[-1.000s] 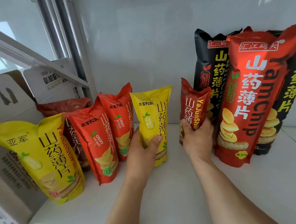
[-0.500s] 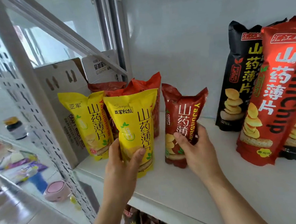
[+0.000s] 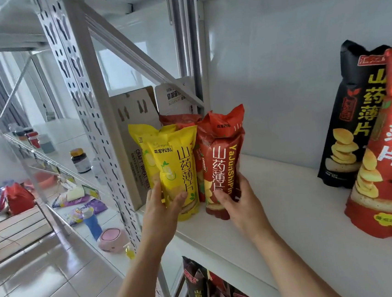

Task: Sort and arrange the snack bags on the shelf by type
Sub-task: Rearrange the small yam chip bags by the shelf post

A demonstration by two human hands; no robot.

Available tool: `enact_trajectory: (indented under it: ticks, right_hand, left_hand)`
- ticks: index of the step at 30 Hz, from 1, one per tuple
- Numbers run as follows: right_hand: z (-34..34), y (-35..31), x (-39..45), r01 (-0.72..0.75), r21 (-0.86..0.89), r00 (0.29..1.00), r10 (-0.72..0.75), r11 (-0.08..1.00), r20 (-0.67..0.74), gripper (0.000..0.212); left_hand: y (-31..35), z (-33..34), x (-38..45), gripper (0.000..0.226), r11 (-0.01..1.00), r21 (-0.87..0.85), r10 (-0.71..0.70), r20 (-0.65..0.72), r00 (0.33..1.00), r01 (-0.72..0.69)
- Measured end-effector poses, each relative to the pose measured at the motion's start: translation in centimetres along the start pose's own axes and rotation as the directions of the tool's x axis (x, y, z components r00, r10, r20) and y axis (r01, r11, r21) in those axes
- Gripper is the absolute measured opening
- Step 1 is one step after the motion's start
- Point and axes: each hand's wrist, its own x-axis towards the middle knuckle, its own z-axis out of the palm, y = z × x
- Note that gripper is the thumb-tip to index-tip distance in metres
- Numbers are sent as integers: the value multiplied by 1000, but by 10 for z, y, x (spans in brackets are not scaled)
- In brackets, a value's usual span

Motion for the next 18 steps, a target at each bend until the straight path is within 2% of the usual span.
enact_trajectory:
  ticks: [4,9,13,16,18]
  right_hand:
    - [6,0,9,-16,-59,1000,15,998,-18,56]
    - [15,2,19,-43,-144,999,45,989,7,58]
    - [19,-5,11,-90,-207,996,86,974,-26,64]
    - [18,-15,-3,-106,-300,994,95,948,-52,59]
    - [15,-21,-11,-129,-412,990,92,902,-110,53]
  left_hand:
    - [-8,-3,13,67,1000,28,6,23,1000,-6]
    - [-16,-6,25,77,998,66,-11,21,1000,10]
    - [-19,-7,20,83,997,71,8,-17,1000,-7]
    - [-14,-8,1,72,983,169,104,-177,979,-74]
    - [-11,-5,-12,55,941,259,283,-248,927,-218]
